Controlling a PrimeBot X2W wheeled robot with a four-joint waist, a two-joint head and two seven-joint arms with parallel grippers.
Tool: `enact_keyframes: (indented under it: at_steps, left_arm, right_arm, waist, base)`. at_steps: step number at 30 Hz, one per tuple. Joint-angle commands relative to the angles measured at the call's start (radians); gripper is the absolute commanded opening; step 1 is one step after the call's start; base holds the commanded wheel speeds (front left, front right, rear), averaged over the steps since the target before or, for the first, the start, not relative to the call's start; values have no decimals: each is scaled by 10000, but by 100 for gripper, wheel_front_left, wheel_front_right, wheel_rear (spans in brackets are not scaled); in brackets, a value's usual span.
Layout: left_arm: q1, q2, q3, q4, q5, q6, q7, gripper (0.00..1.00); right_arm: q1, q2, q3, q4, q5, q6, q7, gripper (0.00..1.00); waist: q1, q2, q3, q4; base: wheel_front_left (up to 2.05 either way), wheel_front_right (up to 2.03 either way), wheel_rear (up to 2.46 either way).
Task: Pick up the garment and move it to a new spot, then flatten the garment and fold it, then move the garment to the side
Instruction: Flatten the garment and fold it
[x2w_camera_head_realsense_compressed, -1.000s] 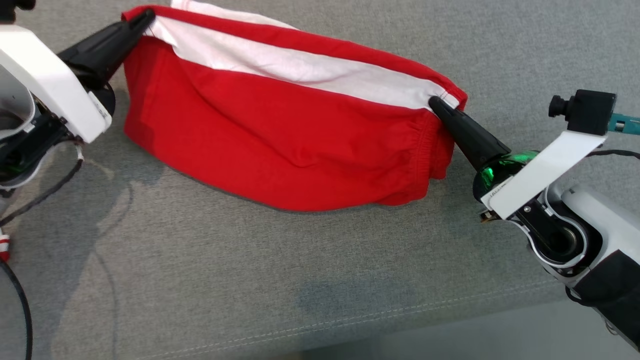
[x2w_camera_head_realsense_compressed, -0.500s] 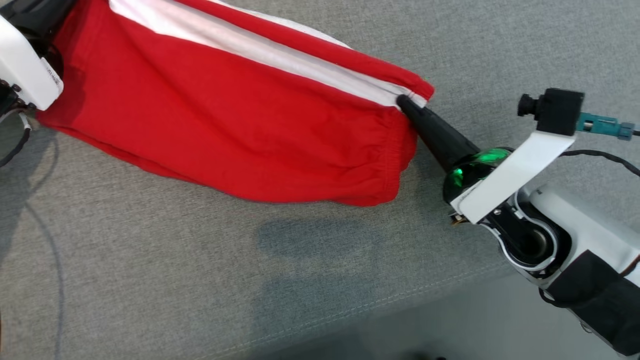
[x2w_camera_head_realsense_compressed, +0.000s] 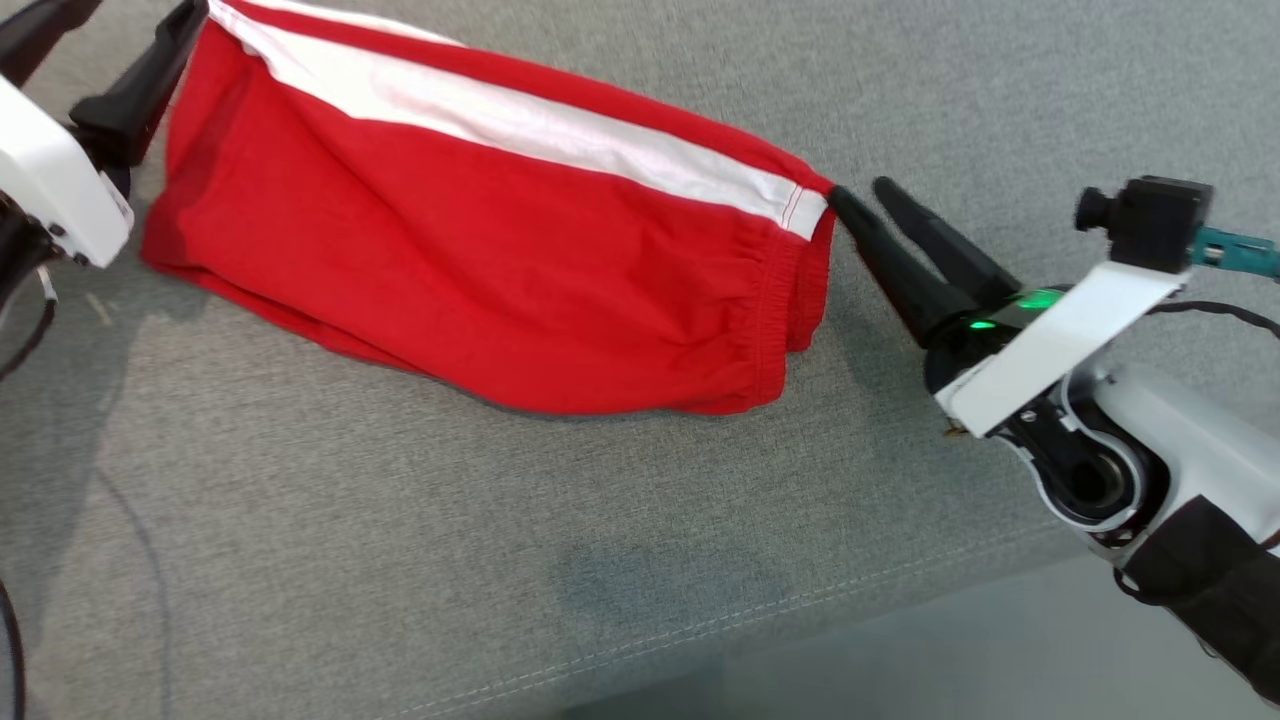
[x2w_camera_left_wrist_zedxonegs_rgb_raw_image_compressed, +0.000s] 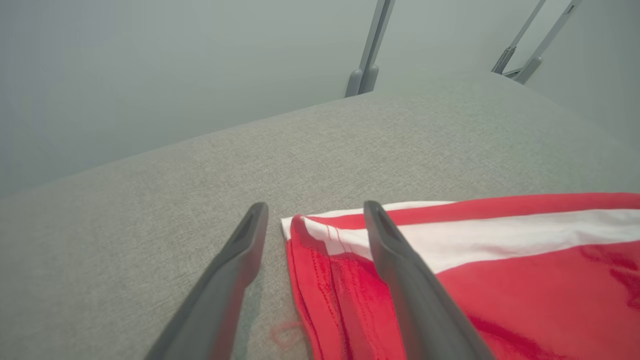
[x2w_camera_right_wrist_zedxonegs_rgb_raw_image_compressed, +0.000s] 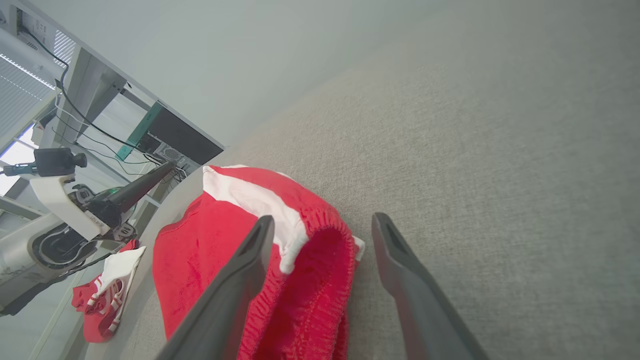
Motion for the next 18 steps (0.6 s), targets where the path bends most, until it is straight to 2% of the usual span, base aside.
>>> enact_keyframes:
  at_steps: [1,5,9,13,18]
  left_arm:
    - [125,257,338,62,119,-40,-306,100]
    - [646,3,232,452,262,-40,-1087,100]
    - [1210,-421,628,862,230,-40,-1476,100]
    - [1920,-871,1349,1064,1022,-29,-1526,100]
    - [3137,-1604,2795,1058,2010,-30,-1530,100]
  right_arm:
    - [601,-197,-206,-35,-150,44,-133,100]
    - [1175,-133,-997,275,-669,44,-139,100]
    - [1748,86,-1704,581,-1464,44,-141,100]
    - [2298,465,-2905,897,-2745,44,-141,100]
    - [3141,1259,-4557,954,-4467,44,-142,100]
  waist:
    - [0,0,-380,215]
    - [0,0,-870,440]
    - [0,0,-1317,640]
    - [0,0,-1691,822]
    - [0,0,-2068,1002]
  base:
    - [0,0,0]
    - [0,0,0]
    - [0,0,0]
    - [0,0,0]
    - [0,0,0]
